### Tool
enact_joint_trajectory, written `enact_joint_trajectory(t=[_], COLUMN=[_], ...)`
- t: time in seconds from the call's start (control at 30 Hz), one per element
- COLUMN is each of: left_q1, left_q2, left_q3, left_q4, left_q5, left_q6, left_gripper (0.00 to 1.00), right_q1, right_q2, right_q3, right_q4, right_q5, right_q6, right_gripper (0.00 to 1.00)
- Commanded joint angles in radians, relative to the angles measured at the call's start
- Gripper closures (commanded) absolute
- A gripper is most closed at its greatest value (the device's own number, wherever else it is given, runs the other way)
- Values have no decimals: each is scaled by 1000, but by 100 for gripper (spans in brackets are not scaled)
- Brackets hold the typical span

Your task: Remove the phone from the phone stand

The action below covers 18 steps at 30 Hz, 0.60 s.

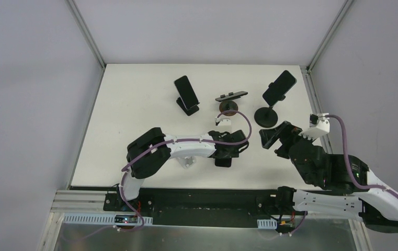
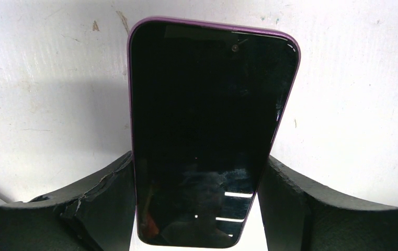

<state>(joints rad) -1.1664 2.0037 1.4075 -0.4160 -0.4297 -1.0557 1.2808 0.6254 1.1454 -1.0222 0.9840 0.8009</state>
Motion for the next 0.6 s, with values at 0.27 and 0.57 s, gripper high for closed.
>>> enact_joint_trajectory(t=[0.27,0.57], left_q1=[-13,-15], left_q2=[33,-13], left_q3=[38,33], left_q4=[-62,-79], left_q5=[-25,-41], left_q6=[-33,-21], left_gripper=[11,8], right_q1=[2,2], right_q2=[-45,-57], right_q3=[-16,-17], right_q4=[4,4], right_q5=[25,32], right_q6=[-6,-14], right_gripper=[1,1])
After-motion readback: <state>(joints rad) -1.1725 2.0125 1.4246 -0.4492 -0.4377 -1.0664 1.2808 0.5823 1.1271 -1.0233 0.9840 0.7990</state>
